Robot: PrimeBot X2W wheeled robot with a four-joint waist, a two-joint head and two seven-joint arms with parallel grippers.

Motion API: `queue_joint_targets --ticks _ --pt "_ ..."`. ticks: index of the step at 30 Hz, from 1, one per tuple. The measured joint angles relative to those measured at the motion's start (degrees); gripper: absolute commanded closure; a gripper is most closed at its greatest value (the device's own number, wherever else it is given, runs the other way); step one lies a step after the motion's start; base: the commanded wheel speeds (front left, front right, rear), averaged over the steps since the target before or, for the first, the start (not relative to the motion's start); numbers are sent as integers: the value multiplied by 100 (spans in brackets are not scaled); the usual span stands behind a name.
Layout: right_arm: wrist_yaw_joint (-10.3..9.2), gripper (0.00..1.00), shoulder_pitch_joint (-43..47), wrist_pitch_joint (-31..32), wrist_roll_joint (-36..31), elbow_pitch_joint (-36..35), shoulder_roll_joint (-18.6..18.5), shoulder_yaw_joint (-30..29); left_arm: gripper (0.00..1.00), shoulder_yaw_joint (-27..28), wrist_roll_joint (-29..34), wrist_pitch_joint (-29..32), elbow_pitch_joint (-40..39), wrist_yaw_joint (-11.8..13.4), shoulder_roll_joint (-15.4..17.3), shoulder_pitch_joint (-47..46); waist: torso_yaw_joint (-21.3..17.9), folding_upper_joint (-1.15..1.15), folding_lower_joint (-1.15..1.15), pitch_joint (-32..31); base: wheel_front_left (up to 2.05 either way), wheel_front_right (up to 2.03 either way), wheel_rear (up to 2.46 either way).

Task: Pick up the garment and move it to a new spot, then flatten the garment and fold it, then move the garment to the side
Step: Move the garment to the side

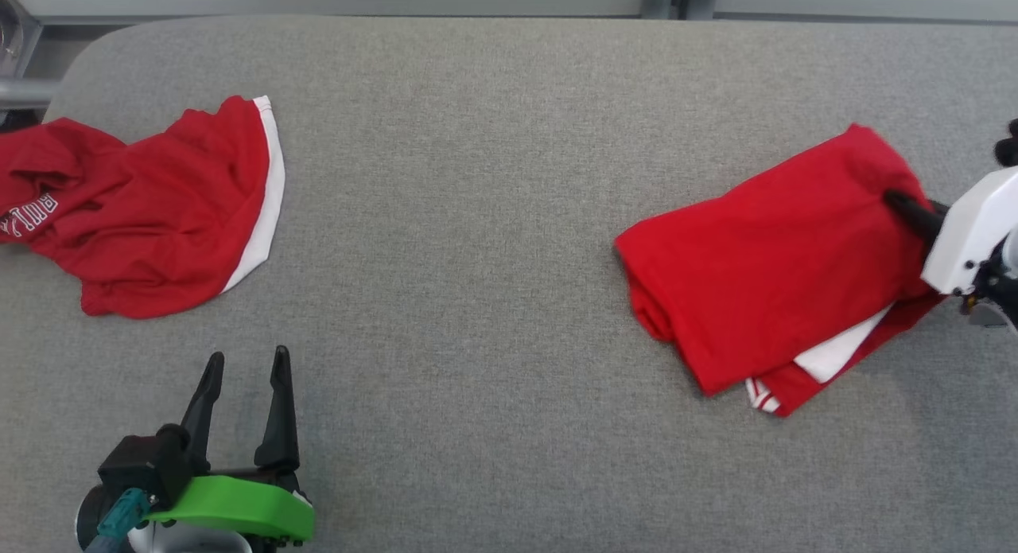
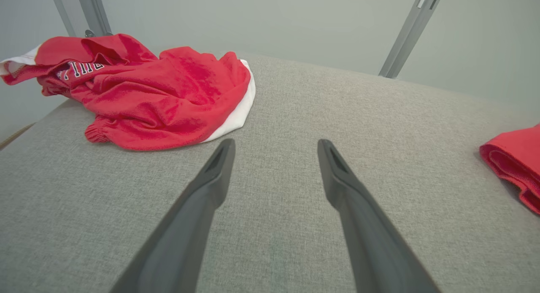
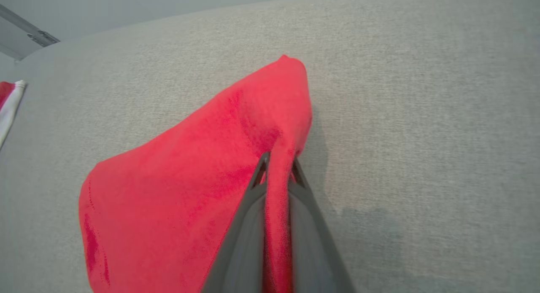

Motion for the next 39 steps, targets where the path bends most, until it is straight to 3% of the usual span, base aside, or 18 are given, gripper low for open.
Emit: queue_joint_targets --ticks 6,12,26,28,39 --pt "0 100 -297 -214 -289 633 -554 -428 0 80 76 -4 -143 -4 119 -223 -100 0 0 349 0 0 0" --pt "2 100 -498 -856 -968 1325 -958 -798 0 100 148 89 -333 7 235 -427 -306 0 0 664 0 0 0" --pt "3 100 -1132 -2546 -2473 2644 -1159 -1110 0 66 243 308 -547 65 380 -662 -665 0 1 1211 0 0 0" --pt "3 0 -1222 -2730 -2809 2819 -1163 -1114 0 49 244 323 -552 80 386 -671 -678 0 0 1200 0 0 0" --pt "4 0 -1485 -4029 -4118 3430 -932 -1634 0 18 192 264 -444 105 302 -633 -751 0 0 806 0 0 0"
